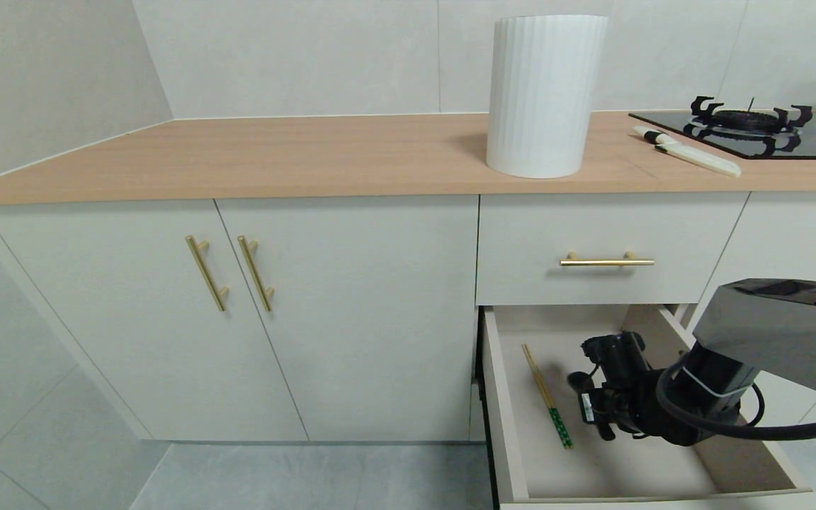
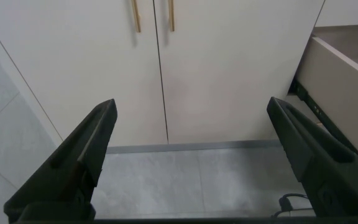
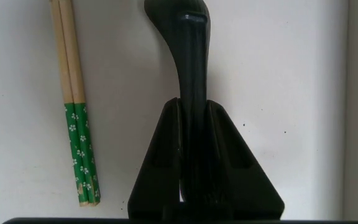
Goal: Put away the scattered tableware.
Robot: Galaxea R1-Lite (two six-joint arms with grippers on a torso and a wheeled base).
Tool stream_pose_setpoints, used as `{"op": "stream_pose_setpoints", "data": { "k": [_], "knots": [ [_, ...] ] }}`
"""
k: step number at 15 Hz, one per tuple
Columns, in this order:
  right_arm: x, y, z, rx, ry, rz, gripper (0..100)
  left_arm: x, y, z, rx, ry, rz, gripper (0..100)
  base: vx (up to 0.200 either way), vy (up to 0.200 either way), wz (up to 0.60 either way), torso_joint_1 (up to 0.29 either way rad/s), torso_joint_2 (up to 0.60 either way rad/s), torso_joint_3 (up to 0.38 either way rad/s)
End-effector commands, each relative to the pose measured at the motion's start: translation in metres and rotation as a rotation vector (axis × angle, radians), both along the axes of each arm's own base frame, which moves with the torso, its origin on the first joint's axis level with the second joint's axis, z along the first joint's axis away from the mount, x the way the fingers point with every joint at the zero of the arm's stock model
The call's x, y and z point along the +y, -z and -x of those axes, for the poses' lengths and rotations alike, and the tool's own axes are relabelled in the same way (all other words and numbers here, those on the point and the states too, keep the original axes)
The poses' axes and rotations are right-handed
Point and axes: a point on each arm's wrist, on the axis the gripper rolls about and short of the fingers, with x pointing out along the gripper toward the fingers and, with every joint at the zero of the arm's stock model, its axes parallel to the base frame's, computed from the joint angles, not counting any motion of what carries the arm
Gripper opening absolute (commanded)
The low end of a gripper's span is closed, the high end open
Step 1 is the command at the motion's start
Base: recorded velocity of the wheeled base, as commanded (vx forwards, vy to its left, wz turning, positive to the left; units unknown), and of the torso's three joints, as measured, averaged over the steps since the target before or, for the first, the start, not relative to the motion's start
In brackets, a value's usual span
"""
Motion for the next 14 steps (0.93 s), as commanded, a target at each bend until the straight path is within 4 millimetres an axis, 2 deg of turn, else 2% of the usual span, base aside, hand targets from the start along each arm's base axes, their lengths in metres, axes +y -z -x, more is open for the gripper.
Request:
{"op": "stream_pose_setpoints", "data": {
  "k": [1,6,9,10,14],
  "knots": [
    [0.0,-0.001,0.0,-0.003,0.0,-0.001,100,0.0,0.0,0.0,0.001,0.0,0.0,100,0.0,0.0,0.0,0.0,0.0,0.0],
    [0.0,-0.001,0.0,-0.001,0.0,0.0,100,0.0,0.0,0.0,0.001,0.0,0.0,100,0.0,0.0,0.0,0.0,0.0,0.0],
    [-0.001,-0.01,0.0,-0.026,0.024,-0.027,100,0.0,0.0,0.0,0.003,0.0,0.0,100,0.0,0.0,0.0,0.0,0.0,0.0],
    [-0.002,-0.015,0.001,-0.038,0.028,-0.032,100,0.0,0.0,0.0,0.001,0.0,0.0,100,0.0,0.0,0.0,0.0,0.0,0.0],
    [-0.014,-0.062,0.017,-0.104,0.039,-0.06,100,0.0,0.0,0.0,0.001,0.0,0.0,100,0.0,0.0,0.0,0.0,0.0,0.0]
  ]
}}
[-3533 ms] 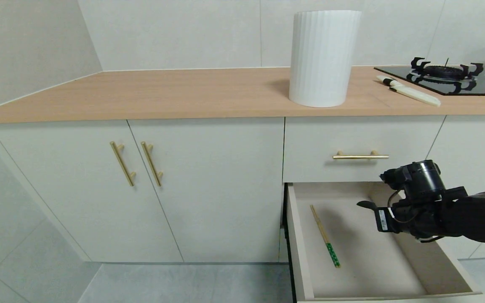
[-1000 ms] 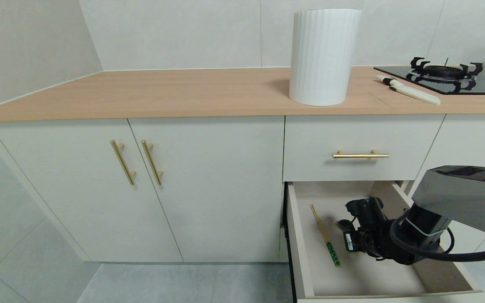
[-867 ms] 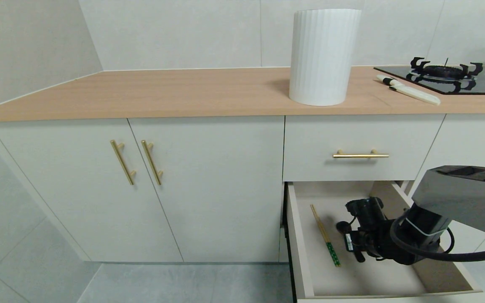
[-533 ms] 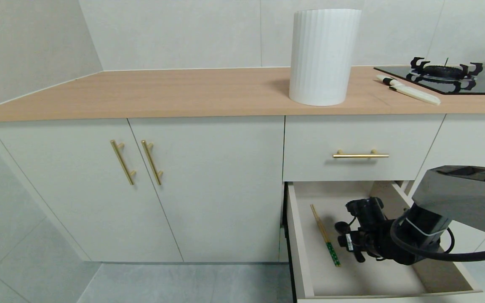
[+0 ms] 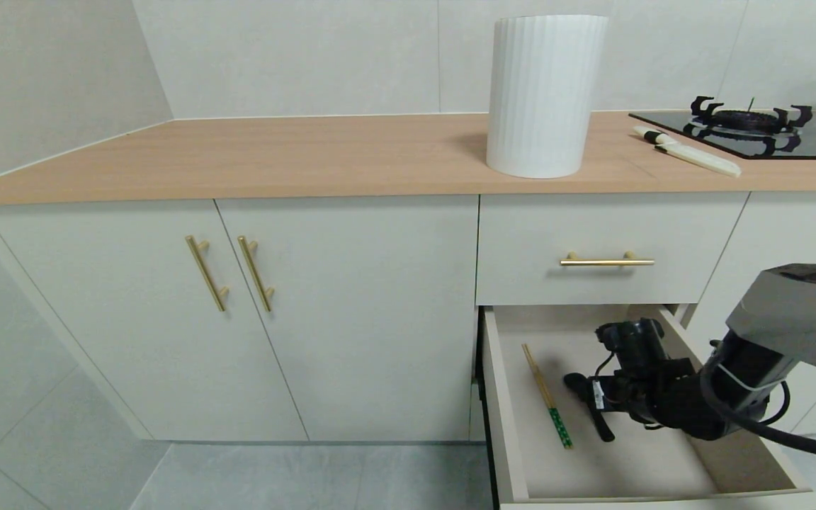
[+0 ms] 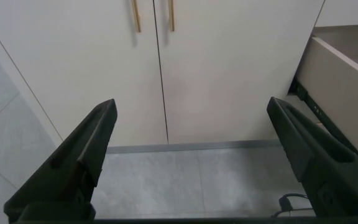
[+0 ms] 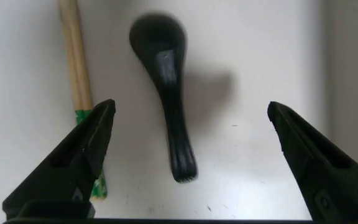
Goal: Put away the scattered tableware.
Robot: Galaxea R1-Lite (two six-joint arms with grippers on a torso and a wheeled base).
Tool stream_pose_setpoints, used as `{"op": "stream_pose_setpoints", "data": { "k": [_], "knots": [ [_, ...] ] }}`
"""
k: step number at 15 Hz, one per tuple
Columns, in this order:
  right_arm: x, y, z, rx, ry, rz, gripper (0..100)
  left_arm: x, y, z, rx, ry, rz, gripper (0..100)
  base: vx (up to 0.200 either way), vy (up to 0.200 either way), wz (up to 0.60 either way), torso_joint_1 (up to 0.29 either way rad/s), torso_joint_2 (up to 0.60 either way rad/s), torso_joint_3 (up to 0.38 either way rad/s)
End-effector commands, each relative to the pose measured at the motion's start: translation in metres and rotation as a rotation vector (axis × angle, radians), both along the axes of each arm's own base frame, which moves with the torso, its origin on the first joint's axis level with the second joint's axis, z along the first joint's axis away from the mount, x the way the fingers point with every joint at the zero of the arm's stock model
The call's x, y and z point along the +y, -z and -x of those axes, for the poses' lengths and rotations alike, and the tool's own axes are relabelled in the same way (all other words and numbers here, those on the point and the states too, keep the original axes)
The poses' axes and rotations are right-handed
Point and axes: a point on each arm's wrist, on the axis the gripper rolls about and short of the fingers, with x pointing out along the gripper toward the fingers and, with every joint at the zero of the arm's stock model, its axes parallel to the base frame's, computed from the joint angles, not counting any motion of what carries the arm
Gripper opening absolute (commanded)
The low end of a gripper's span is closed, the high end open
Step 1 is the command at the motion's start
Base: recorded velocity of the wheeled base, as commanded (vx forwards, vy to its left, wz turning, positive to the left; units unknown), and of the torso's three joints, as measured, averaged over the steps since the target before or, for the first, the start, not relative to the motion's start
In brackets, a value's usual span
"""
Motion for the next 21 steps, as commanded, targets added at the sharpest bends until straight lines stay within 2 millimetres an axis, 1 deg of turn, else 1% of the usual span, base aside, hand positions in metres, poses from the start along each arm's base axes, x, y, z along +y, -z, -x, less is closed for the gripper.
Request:
{"op": "stream_pose_setpoints", "data": {
  "k": [1,2,4,6,8,9,11,16,21],
  "knots": [
    [-0.006,-0.033,0.008,-0.049,0.007,-0.016,100,0.0,0.0,0.0,0.001,0.0,0.0,100,0.0,0.0,0.0,0.0,0.0,0.0],
    [-0.007,-0.054,0.018,-0.035,-0.004,-0.021,100,0.0,0.0,0.0,0.001,0.0,0.0,100,0.0,0.0,0.0,0.0,0.0,0.0],
    [-0.007,-0.087,0.035,-0.036,-0.056,-0.084,100,0.0,0.0,0.0,0.001,0.0,0.0,100,0.0,0.0,0.0,0.0,0.0,0.0],
    [-0.011,-0.12,0.056,-0.013,-0.118,-0.14,100,0.0,0.0,0.0,0.001,0.0,0.0,100,0.0,0.0,0.0,0.0,0.0,0.0],
    [-0.015,-0.14,0.072,0.024,-0.144,-0.16,100,0.0,0.0,0.0,0.001,0.0,0.0,100,0.0,0.0,0.0,0.0,0.0,0.0],
    [-0.015,-0.146,0.076,0.035,-0.146,-0.159,100,0.0,0.0,0.0,0.003,0.0,0.0,100,0.0,0.0,0.0,0.0,0.0,0.0],
    [-0.014,-0.153,0.083,0.053,-0.159,-0.155,100,0.0,0.0,0.0,0.003,0.0,0.0,100,0.0,0.0,0.0,0.0,0.0,0.0],
    [-0.01,-0.153,0.087,0.058,-0.177,-0.151,100,0.0,0.0,0.0,0.001,0.0,0.0,100,0.0,0.0,0.0,0.0,0.0,0.0],
    [-0.01,-0.152,0.091,0.086,-0.18,-0.139,100,0.0,0.0,0.0,0.001,0.0,-0.001,100,-0.2,0.0,0.0,0.004,0.01,0.001]
  ]
}}
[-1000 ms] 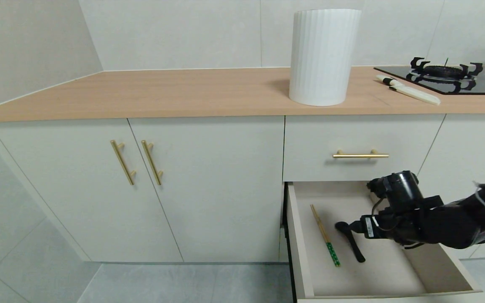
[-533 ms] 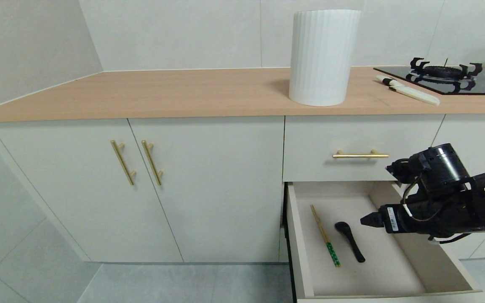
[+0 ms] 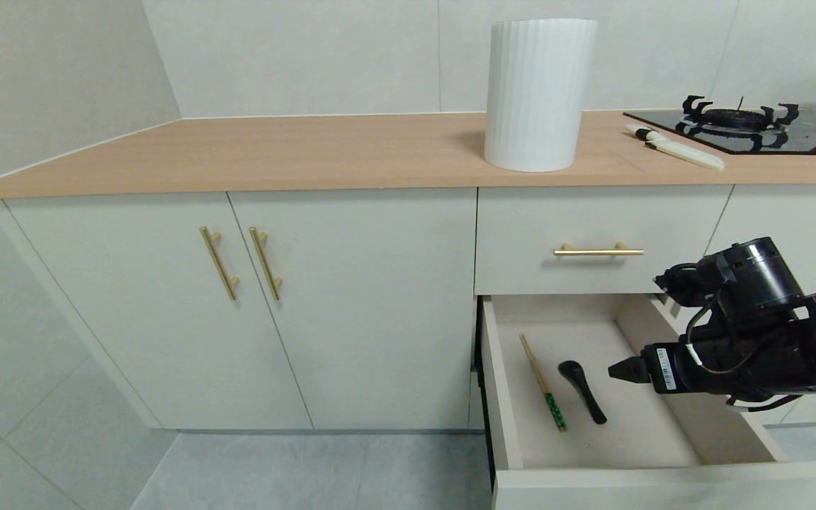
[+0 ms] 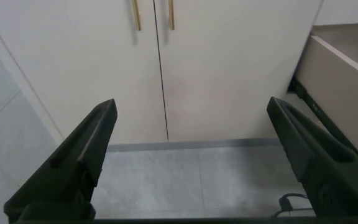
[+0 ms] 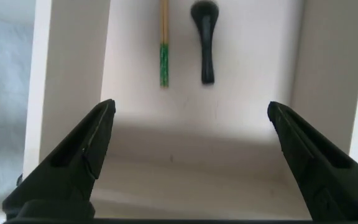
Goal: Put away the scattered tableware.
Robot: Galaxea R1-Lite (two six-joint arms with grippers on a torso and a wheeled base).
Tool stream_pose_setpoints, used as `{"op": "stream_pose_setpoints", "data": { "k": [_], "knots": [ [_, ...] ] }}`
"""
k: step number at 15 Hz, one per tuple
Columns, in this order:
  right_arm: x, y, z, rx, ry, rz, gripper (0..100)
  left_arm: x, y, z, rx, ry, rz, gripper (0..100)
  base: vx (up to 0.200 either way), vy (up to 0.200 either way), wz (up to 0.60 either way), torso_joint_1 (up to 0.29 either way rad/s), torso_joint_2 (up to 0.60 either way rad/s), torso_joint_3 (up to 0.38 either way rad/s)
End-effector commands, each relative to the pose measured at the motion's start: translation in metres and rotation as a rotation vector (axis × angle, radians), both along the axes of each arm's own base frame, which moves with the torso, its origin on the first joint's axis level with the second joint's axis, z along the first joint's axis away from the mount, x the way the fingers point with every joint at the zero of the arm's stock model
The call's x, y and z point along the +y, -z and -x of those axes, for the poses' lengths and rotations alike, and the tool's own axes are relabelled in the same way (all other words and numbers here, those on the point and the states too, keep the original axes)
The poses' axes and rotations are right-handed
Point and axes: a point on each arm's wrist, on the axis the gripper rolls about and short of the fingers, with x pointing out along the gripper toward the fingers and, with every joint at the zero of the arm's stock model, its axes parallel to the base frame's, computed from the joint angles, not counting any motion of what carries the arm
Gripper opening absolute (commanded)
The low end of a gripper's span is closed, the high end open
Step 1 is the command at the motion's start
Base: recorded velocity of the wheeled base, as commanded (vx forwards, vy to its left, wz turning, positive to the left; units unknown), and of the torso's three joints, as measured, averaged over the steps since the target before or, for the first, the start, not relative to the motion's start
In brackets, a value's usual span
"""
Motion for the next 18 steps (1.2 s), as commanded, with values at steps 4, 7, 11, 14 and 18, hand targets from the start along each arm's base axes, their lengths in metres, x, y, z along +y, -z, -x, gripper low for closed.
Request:
{"op": "stream_pose_setpoints", "data": {
  "k": [4,7,11,14,18],
  "knots": [
    [0.002,-0.004,0.012,0.016,-0.03,0.011,100,0.0,0.0,0.0,0.002,0.0,0.0,100,-0.05,0.0,0.0,-0.001,0.0,0.002],
    [0.008,-0.005,0.021,0.04,-0.066,0.031,100,0.0,0.0,0.0,0.002,0.0,0.0,100,0.0,0.0,0.0,0.0,0.0,0.0],
    [0.018,-0.008,0.043,0.188,-0.148,0.099,100,0.0,0.0,0.0,0.002,0.0,0.0,100,0.0,0.0,0.0,0.0,0.0,0.0],
    [0.023,-0.008,0.053,0.277,-0.195,0.14,100,0.0,0.0,0.0,0.002,0.0,0.0,100,0.0,0.0,0.0,0.0,0.0,0.0],
    [0.035,0.02,0.043,0.396,-0.225,0.198,100,0.0,0.0,0.0,0.002,0.0,0.0,100,0.0,0.0,0.0,0.0,0.0,0.0]
  ]
}}
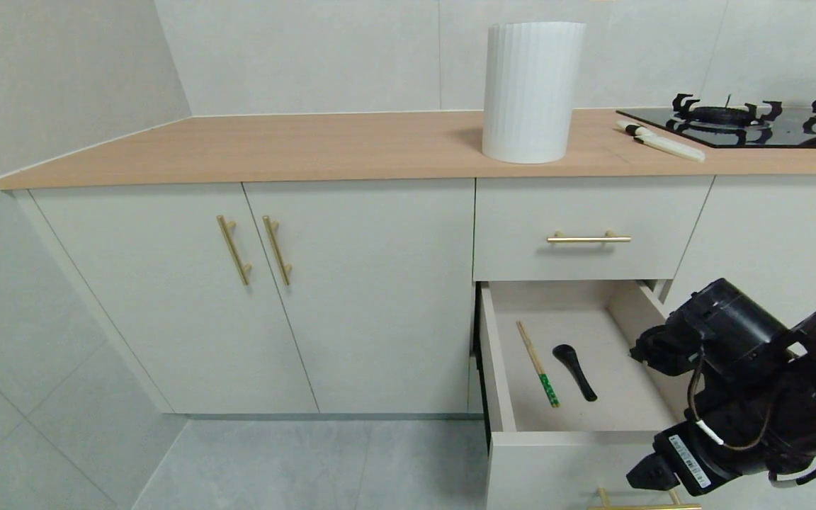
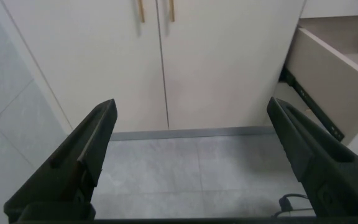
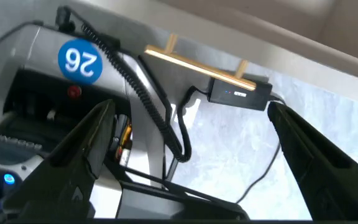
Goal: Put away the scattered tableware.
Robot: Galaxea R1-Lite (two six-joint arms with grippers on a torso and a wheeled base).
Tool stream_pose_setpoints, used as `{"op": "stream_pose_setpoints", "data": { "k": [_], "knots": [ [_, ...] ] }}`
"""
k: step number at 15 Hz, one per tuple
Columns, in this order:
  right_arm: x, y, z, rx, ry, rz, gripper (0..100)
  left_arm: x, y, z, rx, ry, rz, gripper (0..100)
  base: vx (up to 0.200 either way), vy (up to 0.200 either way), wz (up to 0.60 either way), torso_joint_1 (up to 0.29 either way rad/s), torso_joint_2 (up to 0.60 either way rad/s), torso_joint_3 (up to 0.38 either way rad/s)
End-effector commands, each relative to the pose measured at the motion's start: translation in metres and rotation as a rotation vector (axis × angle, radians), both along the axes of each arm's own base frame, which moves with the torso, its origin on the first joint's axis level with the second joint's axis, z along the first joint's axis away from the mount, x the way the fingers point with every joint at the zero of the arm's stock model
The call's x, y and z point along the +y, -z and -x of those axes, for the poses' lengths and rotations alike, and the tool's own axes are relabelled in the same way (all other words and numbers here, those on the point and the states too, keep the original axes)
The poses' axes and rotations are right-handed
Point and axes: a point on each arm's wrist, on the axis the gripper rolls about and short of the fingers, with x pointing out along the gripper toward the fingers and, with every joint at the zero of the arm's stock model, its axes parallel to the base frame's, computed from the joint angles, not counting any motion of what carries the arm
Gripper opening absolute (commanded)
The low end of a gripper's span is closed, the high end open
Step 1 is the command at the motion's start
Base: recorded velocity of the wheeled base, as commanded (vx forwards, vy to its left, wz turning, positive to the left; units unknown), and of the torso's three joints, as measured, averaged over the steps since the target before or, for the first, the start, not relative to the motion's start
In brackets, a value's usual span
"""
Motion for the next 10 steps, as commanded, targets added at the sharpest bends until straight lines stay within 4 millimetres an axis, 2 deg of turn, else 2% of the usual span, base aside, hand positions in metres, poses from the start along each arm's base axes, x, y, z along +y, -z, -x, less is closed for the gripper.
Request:
{"op": "stream_pose_setpoints", "data": {
  "k": [1,6,10],
  "knots": [
    [0.012,0.029,-0.017,0.096,0.003,0.057,100,0.0,0.0,0.0,0.001,0.0,0.0,100,0.0,0.0,0.0,0.0,0.0,0.0],
    [0.018,0.046,-0.035,0.137,0.08,0.068,100,0.0,0.0,0.0,0.001,0.0,0.0,100,0.0,0.0,0.0,0.0,0.0,0.0],
    [0.018,0.046,-0.041,0.124,0.106,0.056,100,0.0,0.0,0.0,0.001,0.0,0.0,100,0.0,0.0,0.0,0.0,0.0,0.0]
  ]
}}
